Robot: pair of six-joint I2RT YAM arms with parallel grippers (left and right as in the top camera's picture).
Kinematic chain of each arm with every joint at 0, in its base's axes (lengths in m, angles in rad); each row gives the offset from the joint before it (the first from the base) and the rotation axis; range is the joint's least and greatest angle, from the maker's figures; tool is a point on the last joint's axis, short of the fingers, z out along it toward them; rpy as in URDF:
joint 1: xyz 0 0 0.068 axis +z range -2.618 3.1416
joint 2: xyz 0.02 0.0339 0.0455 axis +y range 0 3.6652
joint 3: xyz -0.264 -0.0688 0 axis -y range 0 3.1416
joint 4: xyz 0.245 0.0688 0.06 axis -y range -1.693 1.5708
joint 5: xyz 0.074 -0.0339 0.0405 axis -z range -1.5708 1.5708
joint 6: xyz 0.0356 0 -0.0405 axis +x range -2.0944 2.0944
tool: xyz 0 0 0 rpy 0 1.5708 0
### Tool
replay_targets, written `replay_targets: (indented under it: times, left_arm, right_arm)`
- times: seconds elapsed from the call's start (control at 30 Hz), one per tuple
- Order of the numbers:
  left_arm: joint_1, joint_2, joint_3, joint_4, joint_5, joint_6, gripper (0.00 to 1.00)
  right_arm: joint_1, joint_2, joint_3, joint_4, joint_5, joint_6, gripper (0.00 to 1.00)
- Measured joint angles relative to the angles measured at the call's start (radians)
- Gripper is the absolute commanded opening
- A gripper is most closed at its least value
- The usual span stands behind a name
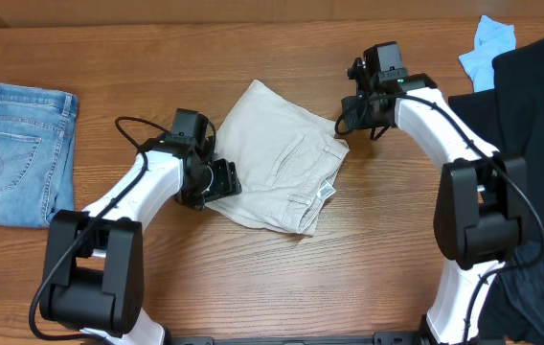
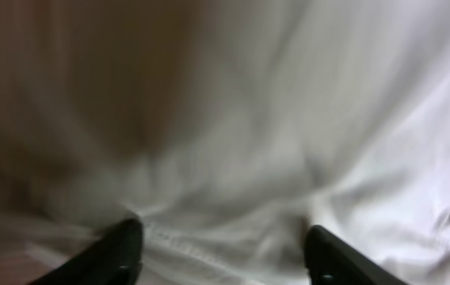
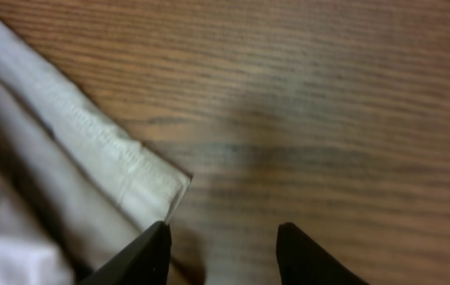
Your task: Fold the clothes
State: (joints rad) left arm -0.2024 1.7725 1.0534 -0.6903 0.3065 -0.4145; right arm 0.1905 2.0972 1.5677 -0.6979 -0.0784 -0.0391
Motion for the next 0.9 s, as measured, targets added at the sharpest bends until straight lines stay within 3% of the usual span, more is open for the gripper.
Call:
replay_targets:
  times: [0.13,0.2,0.4,0.43,0.73,0.9]
  left_arm:
    - [0.000,-0.005,-0.001,-0.050,0.013,0.000,0.75]
    - [0.000,-0.005,-0.002,-0.066,0.038,0.000,0.81]
    - [0.000,-0.005,-0.003,-0.110,0.037,0.000,0.87]
    - [0.000,-0.005,-0.004,-0.100,0.025,0.000,0.92]
    - [-0.001,-0.005,-0.041,0.053,-0.047,-0.001,0.95]
    - [0.001,-0.006,-0.050,0.229,-0.126,0.004,0.95]
  right_arm:
    - [0.000,0.021,0.000,0.036,0.000,-0.009,0.47]
    - [0.000,0.034,0.000,0.058,0.000,-0.014,0.47]
    - [0.002,0.090,0.000,0.044,-0.011,-0.018,0.47]
    - [0.003,0.090,0.003,0.031,-0.021,-0.017,0.48]
    - [0.032,0.090,0.032,-0.164,-0.026,-0.024,0.50]
    - [0.063,0.086,0.039,-0.302,-0.025,-0.024,0.50]
